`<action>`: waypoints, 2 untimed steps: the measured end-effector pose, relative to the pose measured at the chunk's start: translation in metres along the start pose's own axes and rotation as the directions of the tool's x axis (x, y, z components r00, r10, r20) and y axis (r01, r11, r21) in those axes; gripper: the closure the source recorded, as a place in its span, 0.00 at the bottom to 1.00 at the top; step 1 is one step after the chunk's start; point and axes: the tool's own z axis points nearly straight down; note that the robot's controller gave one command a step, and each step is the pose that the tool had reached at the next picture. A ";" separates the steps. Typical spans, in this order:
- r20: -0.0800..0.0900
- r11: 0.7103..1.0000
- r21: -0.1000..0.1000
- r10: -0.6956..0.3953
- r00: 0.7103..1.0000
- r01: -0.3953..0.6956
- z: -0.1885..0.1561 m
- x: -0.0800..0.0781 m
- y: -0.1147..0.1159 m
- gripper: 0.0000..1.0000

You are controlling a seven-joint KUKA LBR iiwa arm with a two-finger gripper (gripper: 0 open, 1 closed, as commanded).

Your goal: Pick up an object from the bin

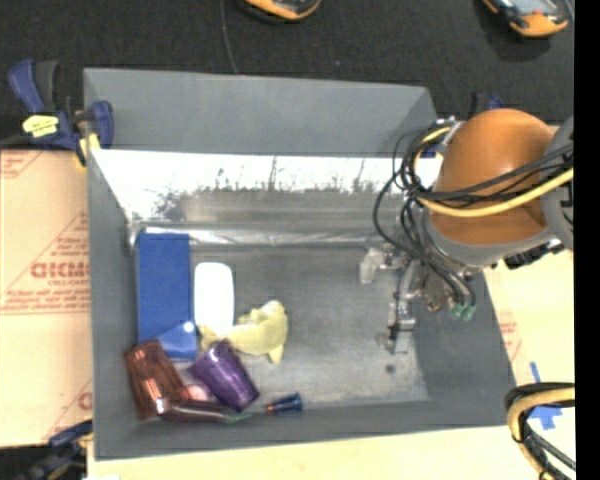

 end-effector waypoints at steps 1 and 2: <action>0.006 1.000 0.001 -0.001 1.000 0.001 -0.002 -0.001 0.000 0.00; 0.012 0.998 0.001 -0.070 0.998 0.070 0.074 -0.025 0.047 0.00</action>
Offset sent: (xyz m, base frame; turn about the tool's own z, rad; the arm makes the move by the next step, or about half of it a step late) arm 0.0435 0.0923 -0.1485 -0.1309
